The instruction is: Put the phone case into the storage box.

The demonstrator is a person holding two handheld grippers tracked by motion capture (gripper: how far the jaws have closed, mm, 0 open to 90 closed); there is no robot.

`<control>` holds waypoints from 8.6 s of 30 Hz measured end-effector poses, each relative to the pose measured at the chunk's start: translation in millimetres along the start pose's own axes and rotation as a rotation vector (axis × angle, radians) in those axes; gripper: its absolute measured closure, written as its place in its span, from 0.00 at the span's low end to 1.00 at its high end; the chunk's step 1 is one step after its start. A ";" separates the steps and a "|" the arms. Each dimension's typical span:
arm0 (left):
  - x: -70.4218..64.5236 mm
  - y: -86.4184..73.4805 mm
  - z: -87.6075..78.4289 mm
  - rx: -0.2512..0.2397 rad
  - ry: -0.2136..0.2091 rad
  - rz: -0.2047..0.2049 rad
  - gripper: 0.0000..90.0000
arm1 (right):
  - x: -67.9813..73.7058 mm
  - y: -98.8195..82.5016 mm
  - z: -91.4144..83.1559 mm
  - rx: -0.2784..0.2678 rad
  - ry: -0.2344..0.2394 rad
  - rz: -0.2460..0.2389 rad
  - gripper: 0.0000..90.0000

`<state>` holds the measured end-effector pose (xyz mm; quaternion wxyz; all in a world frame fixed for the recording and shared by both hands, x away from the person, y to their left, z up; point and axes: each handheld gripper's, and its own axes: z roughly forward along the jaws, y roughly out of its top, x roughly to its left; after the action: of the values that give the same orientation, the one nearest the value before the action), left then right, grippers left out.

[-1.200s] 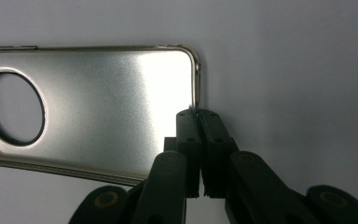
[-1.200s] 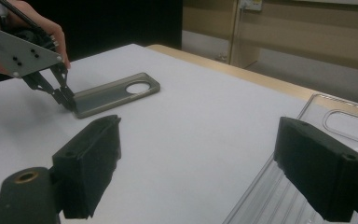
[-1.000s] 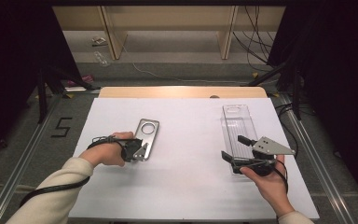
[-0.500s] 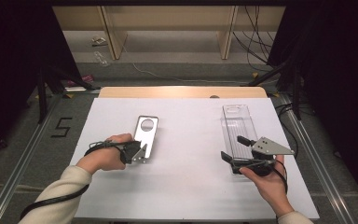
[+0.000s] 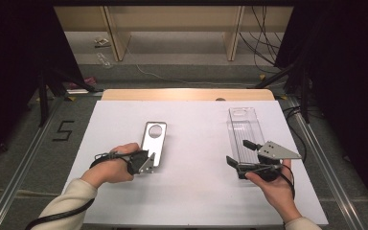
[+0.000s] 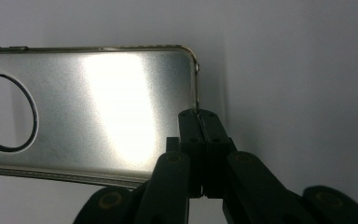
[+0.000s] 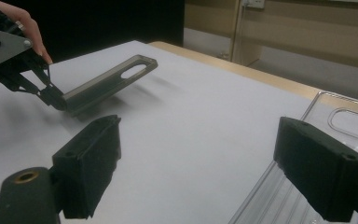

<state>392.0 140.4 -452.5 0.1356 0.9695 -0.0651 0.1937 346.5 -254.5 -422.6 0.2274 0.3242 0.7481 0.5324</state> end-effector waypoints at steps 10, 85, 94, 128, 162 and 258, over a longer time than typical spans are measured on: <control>-1.7 9.7 -10.3 -0.055 0.029 -0.022 0.99 | 1.7 0.0 0.9 0.000 0.006 -0.002 0.18; -22.5 51.2 -25.2 -0.145 0.075 0.004 0.99 | 27.1 30.0 56.8 -0.014 0.044 0.060 0.18; -23.7 55.0 -25.4 -0.149 0.069 0.015 0.99 | 32.6 33.8 74.0 -0.002 0.063 0.061 0.18; -28.5 64.4 -24.3 -0.164 0.055 0.047 0.99 | 28.7 42.2 120.8 0.026 0.063 0.171 0.22; -31.3 68.6 -24.5 -0.175 0.049 0.063 0.99 | 27.6 36.7 148.1 0.113 0.129 0.245 0.58; -18.5 -5.3 -34.8 -0.702 0.185 -0.901 0.17 | 26.1 67.2 102.5 0.006 0.056 0.315 0.91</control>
<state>363.6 156.9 -430.0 0.5233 0.7775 0.3060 0.1675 415.2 -154.0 -392.9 0.1190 0.4232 0.6955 0.5683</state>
